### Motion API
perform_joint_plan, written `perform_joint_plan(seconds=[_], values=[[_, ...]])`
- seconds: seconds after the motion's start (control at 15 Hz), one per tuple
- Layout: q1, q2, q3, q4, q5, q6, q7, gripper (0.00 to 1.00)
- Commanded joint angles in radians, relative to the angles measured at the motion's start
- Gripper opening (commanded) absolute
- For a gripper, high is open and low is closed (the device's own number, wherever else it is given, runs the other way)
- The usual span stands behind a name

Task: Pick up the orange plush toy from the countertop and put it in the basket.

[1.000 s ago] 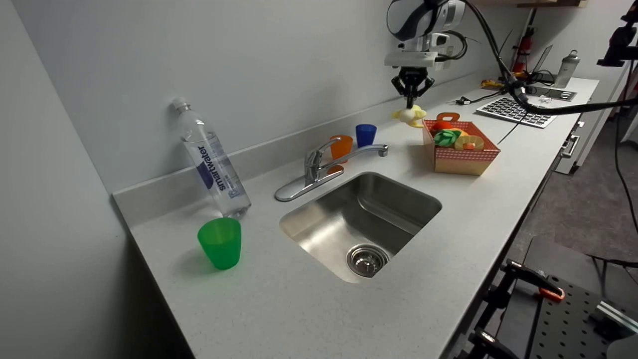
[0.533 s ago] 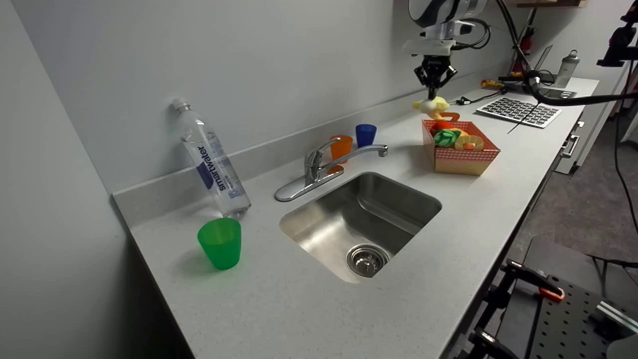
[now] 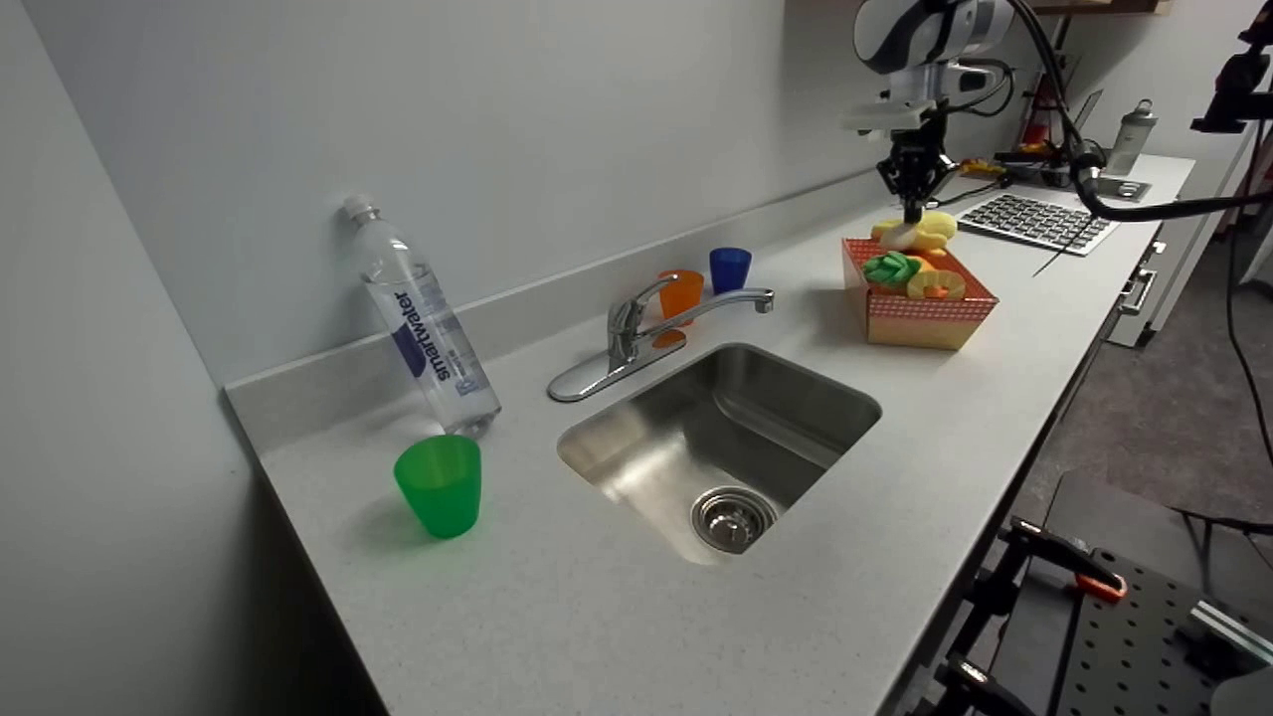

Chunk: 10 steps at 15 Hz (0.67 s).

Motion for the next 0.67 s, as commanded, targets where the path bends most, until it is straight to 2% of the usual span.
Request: perform_joint_plan(seconds=[0.0,0.33,0.6], values=[[-0.028,0.016,0.005,-0.029,0.018,-0.035,0.044,0.01],[-0.020,0.031,0.011,-0.055,-0.001,-0.017,0.025,0.01],[0.027,-0.004,0.030,-0.106,-0.055,0.065,-0.037,0.01]])
